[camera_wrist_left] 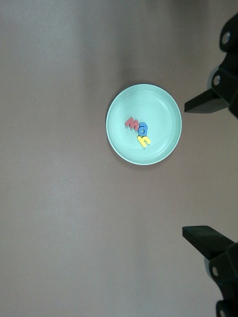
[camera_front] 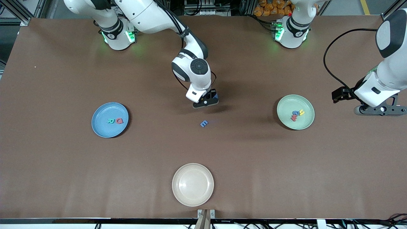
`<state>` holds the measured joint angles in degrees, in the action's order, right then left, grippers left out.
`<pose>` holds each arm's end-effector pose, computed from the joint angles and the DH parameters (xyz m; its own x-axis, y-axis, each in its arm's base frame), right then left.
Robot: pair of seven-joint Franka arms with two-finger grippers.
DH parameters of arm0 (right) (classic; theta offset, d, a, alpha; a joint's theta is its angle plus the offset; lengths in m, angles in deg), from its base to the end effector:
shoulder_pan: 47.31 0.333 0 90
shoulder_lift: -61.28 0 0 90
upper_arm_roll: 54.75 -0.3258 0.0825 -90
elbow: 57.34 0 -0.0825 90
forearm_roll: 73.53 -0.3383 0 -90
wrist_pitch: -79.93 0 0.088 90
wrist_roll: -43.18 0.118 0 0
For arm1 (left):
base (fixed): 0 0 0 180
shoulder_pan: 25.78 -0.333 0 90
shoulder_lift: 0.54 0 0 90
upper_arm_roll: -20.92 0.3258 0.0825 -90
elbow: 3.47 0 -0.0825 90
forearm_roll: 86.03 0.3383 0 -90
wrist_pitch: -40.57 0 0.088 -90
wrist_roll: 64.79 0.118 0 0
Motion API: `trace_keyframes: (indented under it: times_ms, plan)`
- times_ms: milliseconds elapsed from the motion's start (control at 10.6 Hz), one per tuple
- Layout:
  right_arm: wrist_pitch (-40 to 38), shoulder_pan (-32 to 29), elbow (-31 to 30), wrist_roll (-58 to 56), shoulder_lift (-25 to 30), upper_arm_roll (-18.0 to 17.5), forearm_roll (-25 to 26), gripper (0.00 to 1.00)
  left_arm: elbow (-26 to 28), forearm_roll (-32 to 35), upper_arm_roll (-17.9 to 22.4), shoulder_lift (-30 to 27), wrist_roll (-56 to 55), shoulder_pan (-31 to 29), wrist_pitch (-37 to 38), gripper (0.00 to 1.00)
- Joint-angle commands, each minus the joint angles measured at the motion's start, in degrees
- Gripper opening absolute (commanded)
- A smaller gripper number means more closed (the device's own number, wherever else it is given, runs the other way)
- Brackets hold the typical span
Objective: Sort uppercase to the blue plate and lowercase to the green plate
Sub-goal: 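Carry the H to the blue plate while the left gripper reaches letters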
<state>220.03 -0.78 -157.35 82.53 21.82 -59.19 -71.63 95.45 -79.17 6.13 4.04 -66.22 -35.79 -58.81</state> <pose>0.4092 0.4958 0.2126 0.9779 0.2087 -0.0071 0.2084 -0.9776 -0.0299 0.5349 -0.0280 0.5302 0.9946 -0.0784 -0.0675 -0.0848 -0.9916 -0.0977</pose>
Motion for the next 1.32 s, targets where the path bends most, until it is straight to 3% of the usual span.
trace_keyframes:
  times_ms: [0, 94, 376, 659, 847, 1035, 1224]
  plan:
    - [-1.8, -0.2, -0.1, 0.1, 2.6, 0.0, 1.0, 0.0, -0.5, -2.4, -0.8, 0.1, -0.2, 0.0, 1.0, 1.0]
    - [-6.1, -1.6, -0.2, -0.8, 5.9, 0.0, 0.9, 0.0, -0.4, -3.6, -1.2, 0.3, -0.3, 0.1, 1.0, 1.0]
    - [-19.3, -9.1, -0.2, -5.4, 15.9, -0.6, -0.1, 0.0, -0.1, -4.4, -9.4, 2.5, -1.6, -0.1, 0.3, 1.0]
    - [-30.9, -22.1, -0.7, -16.9, 22.6, -0.6, -0.1, 0.0, 0.0, -4.0, -17.5, 7.4, -1.2, 0.3, -6.2, 1.0]
    - [-33.5, -32.2, -2.3, -24.9, 25.9, -0.7, -0.2, 0.0, 0.2, -3.3, -22.3, 11.7, -0.9, 0.6, -11.8, 1.0]
    - [-33.8, -41.2, -5.7, -32.5, 26.8, -0.6, -0.1, 0.0, 0.8, -0.4, -23.3, 16.6, -1.2, 3.3, -18.4, 1.0]
    - [-29.8, -47.5, -11.0, -36.5, 25.7, -0.5, -0.1, 0.0, 0.9, 7.9, -23.5, 21.2, -6.3, 8.1, -22.4, 1.0]
